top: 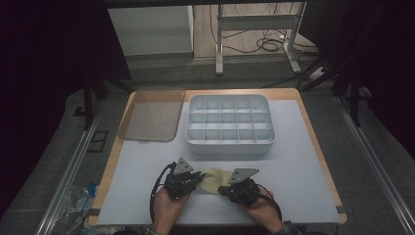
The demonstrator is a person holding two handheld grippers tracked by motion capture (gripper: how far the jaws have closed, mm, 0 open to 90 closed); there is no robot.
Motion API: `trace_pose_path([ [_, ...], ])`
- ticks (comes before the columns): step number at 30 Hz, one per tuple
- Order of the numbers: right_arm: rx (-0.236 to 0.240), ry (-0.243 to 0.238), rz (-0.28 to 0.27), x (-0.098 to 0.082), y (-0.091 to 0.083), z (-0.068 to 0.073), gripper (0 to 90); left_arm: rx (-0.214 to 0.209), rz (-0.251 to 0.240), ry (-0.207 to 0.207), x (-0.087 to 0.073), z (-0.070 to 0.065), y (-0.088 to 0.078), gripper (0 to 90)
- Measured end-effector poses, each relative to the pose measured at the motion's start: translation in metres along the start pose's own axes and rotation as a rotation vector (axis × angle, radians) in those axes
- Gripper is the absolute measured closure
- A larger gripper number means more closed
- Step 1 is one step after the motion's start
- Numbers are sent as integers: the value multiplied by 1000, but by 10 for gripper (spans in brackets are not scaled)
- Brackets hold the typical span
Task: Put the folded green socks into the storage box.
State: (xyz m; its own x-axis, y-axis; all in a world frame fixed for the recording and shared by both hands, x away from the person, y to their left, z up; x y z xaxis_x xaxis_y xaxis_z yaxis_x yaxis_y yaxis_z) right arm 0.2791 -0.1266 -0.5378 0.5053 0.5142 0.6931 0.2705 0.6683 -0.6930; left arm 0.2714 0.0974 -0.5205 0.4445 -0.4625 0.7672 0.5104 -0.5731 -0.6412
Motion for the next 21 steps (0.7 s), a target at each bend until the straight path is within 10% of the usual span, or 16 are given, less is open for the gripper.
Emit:
trace_pose_path([
  [21,-192,82,-105,3,-53,-49,677,0,33,-3,15,-6,3,821],
])
Point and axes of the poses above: each handheld gripper's, and its own axes: y roughly forward along the jaws, x roughly out of its top, z roughly to its left, the point moved 1 cm from there along y, roughly forward along the jaws, and after that the axes turned 10 degrees about y, right-handed, at the moved point
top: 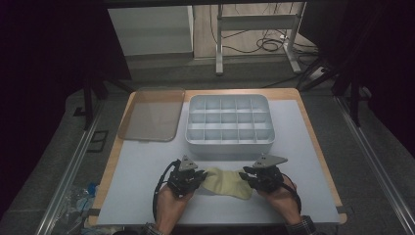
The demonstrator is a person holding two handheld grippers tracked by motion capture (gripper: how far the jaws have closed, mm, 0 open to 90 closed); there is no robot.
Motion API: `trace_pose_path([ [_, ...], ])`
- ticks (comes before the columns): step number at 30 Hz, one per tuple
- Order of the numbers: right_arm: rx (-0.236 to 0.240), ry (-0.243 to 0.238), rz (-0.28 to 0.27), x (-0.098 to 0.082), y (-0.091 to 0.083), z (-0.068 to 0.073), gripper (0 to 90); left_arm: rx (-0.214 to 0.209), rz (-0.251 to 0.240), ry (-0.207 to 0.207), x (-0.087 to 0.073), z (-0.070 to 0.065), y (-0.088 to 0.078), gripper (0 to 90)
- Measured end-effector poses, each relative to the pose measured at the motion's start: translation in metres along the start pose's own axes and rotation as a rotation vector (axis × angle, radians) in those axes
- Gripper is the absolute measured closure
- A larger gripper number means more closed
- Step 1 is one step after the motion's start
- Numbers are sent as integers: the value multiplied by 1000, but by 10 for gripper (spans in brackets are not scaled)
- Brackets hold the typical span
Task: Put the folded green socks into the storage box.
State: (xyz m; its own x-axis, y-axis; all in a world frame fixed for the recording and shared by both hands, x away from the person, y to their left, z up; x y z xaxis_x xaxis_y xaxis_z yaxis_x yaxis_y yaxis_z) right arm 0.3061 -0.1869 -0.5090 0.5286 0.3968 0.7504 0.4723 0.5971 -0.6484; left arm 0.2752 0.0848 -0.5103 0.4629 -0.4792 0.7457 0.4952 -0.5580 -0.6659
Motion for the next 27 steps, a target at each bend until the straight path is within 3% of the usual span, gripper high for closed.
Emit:
trace_pose_path([
  [9,-33,-5,32,-7,8,-10,650,-19,8,14,10,-5,3,815],
  [21,-25,36,49,-13,15,-17,646,-45,38,52,25,-12,11,816],
  [24,-45,42,53,-11,13,-17,567,-50,48,61,29,-14,14,816],
  [27,-37,58,28,-8,7,-19,553,-52,52,65,31,-15,16,815],
])
Point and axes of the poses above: each handheld gripper's, and its own axes: y roughly forward along the jaws, x roughly out of its top, z roughly to its left, the point moved 1 cm from there along y, roughly forward along the jaws, and after that the axes turned 10 degrees about y, right-handed, at the moved point
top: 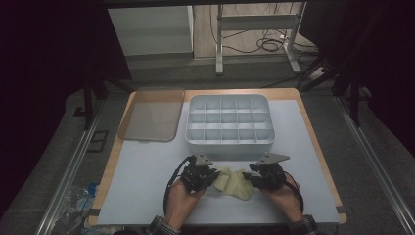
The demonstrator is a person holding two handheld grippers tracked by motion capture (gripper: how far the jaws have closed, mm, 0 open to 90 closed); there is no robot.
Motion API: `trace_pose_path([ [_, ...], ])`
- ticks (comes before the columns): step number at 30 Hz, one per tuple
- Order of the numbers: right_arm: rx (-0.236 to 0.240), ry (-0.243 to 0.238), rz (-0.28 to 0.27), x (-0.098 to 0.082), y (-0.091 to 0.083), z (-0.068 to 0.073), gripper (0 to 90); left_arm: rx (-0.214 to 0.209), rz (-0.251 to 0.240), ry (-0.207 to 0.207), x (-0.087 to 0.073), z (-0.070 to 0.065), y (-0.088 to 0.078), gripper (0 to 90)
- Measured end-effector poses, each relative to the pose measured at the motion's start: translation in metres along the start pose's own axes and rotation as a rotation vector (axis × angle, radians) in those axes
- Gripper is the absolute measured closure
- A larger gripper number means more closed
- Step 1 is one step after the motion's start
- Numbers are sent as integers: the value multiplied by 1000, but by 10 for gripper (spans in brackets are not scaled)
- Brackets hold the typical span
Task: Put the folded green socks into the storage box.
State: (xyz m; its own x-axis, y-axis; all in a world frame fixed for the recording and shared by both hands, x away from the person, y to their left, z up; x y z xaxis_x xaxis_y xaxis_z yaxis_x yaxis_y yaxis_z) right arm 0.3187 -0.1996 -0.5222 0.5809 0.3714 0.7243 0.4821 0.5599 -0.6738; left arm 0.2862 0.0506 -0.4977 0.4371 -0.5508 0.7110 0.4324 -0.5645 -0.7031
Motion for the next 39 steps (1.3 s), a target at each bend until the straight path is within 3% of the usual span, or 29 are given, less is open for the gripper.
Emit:
trace_pose_path([
  [13,-66,47,-35,1,-17,-22,519,-5,17,22,17,-10,16,811],
  [21,-80,52,-34,0,-19,-26,519,-46,10,34,26,-19,27,791],
  [34,-89,54,-27,-2,-18,-28,517,-127,-61,52,41,-36,40,664],
  [39,-93,58,-26,-3,-19,-31,514,-104,-95,57,46,-33,35,537],
])
Point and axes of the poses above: each handheld gripper's, and its own axes: y roughly forward along the jaws, x roughly out of its top, z roughly to its left, the point moved 1 cm from there along y, roughly forward along the jaws, and after that the axes turned 10 degrees about y, right-handed, at the moved point
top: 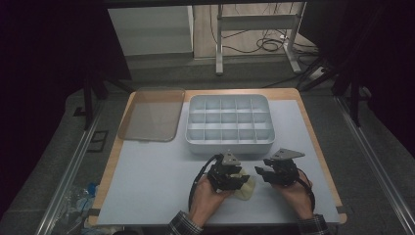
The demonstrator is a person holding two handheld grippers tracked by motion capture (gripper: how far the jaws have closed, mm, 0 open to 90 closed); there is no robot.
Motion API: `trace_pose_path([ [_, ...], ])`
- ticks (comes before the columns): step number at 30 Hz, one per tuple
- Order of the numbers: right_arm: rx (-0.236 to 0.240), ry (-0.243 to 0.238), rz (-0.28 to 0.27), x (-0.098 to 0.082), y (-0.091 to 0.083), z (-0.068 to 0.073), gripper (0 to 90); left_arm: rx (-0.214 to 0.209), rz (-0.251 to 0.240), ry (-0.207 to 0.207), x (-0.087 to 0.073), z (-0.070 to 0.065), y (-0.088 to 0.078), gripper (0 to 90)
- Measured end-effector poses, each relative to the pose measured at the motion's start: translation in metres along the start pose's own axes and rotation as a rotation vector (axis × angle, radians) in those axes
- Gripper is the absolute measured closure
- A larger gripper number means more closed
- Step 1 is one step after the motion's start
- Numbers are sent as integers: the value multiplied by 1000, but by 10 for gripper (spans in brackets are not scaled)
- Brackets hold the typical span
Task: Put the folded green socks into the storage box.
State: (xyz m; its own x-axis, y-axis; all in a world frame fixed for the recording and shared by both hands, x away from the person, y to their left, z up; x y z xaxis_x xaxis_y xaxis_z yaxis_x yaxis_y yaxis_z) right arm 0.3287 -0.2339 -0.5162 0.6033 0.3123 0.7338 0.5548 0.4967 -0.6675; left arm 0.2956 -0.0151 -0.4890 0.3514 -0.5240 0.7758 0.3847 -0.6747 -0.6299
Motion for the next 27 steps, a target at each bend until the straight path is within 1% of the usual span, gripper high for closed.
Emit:
trace_pose_path([
  [1,-4,0,-1,0,-1,-2,512,17,-7,-1,1,2,-3,501],
  [3,-4,2,-2,0,-1,-2,511,45,-12,-1,0,8,-9,489],
  [5,-6,5,-3,0,-2,-3,510,78,-14,-7,-4,14,-14,442],
  [7,-6,6,-5,0,-3,-3,508,100,-8,-12,-8,20,-17,395],
  [10,-6,8,-5,0,-3,-4,507,135,9,-22,-20,28,-21,371],
  [12,-7,8,-4,0,-3,-4,506,145,16,-28,-27,31,-21,330],
  [15,-7,9,-4,-1,-3,-4,504,144,25,-40,-40,33,-17,283],
  [18,-7,11,-2,-2,-4,-5,503,143,26,-50,-48,32,-12,249],
  [19,-8,13,-2,-2,-4,-5,501,142,27,-52,-49,32,-10,214],
  [23,-7,14,0,-3,-4,-5,500,124,16,-52,-50,27,0,199],
  [27,-6,13,2,-4,-4,-6,499,112,19,-39,-47,21,11,178],
])
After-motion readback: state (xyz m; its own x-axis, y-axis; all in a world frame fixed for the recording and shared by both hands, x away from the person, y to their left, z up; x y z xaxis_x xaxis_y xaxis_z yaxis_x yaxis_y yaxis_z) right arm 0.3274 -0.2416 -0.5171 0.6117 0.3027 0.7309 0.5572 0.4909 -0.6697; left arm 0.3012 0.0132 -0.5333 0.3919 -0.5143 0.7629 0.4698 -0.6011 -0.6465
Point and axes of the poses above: each handheld gripper's, and its own axes: y roughly forward along the jaws, x roughly out of its top, z roughly to its left, the point moved 1 cm from there along y, roughly forward along the jaws, and after that the axes turned 10 degrees about y, right-handed, at the moved point
